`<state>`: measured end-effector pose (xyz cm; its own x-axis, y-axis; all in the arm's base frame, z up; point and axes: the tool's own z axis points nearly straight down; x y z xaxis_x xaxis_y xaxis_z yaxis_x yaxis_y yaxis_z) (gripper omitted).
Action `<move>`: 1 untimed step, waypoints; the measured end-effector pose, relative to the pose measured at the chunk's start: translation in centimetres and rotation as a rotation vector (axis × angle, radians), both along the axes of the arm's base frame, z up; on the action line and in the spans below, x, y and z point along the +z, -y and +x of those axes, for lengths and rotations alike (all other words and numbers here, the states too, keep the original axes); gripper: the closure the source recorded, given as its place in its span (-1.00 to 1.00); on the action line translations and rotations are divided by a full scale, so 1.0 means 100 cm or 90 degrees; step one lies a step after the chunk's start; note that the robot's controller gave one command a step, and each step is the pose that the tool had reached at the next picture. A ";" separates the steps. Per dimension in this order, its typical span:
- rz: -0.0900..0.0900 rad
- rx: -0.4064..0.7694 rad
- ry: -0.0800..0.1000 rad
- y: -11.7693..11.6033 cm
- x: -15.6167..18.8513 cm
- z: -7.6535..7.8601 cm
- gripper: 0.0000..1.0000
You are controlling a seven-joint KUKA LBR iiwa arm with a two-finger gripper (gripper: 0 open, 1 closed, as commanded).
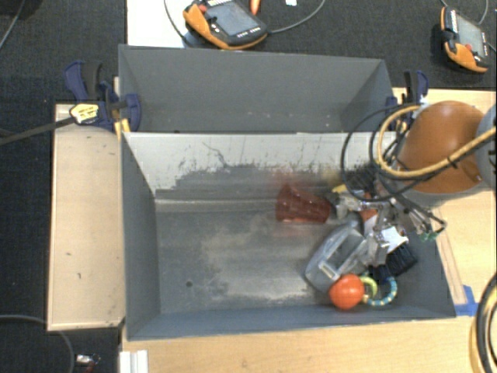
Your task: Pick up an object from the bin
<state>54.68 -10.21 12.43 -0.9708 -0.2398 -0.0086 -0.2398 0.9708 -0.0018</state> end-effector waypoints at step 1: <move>0.007 0.077 -0.010 0.003 -0.024 0.008 -1.00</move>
Offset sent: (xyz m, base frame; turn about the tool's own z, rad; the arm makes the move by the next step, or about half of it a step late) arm 0.0043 0.0139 -0.0543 -0.3277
